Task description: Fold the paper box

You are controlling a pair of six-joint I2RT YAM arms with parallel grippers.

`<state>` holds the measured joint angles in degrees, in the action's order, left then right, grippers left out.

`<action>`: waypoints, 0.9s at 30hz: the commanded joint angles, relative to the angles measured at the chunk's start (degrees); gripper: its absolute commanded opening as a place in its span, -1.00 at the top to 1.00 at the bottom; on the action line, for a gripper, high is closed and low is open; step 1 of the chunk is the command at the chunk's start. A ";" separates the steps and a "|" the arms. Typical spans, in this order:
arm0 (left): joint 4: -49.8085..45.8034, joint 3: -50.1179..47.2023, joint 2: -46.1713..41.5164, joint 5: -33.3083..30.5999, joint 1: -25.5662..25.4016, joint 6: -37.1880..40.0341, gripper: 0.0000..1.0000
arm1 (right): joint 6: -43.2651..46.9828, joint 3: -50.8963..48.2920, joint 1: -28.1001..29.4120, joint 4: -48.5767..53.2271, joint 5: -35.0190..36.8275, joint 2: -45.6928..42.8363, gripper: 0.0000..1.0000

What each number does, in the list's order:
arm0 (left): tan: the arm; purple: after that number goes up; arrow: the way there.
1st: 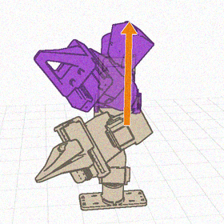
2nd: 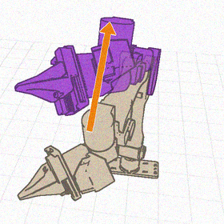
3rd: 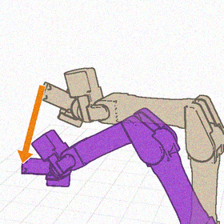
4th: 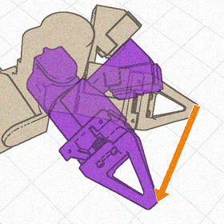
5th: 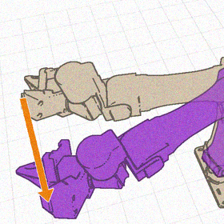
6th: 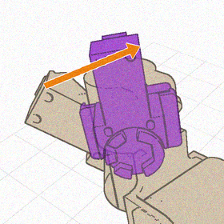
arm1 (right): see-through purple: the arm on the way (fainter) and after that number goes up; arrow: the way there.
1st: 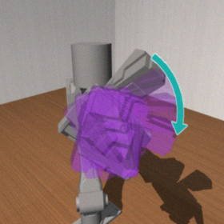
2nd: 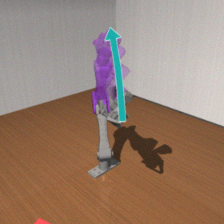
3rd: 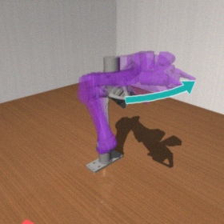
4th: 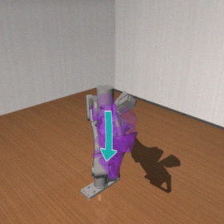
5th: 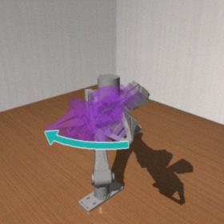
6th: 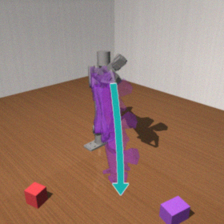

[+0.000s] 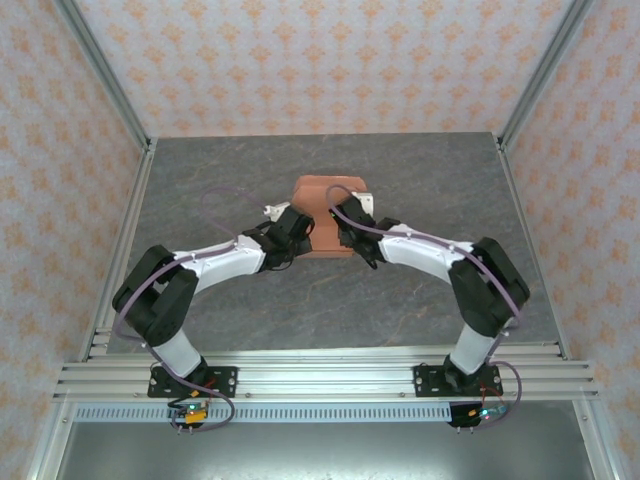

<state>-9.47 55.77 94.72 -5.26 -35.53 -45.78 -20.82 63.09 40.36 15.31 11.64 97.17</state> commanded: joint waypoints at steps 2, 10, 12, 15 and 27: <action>0.85 -1.89 -3.73 -2.17 -0.14 2.34 0.31 | -0.23 -2.97 -1.05 -2.72 -1.57 -6.17 0.13; 4.22 -5.73 -10.77 -0.69 0.68 7.95 0.14 | 5.89 -10.87 -6.94 -11.19 -8.76 -15.22 0.16; 9.10 -9.18 -14.31 3.07 2.52 10.43 0.00 | 11.26 -13.46 -9.86 -15.07 -17.48 -16.80 0.18; 15.68 -12.95 -18.09 10.52 7.60 13.09 -0.26 | 15.89 -14.25 -14.68 -17.54 -29.93 -16.51 0.15; 9.36 -5.43 -14.80 9.19 10.56 25.77 -0.29 | 25.38 -5.84 -18.12 -20.12 -38.94 -6.75 -0.05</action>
<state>0.32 47.86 79.29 5.74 -25.12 -25.52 0.01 54.22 22.44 -2.83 -25.65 88.99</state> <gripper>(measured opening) 0.642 0.523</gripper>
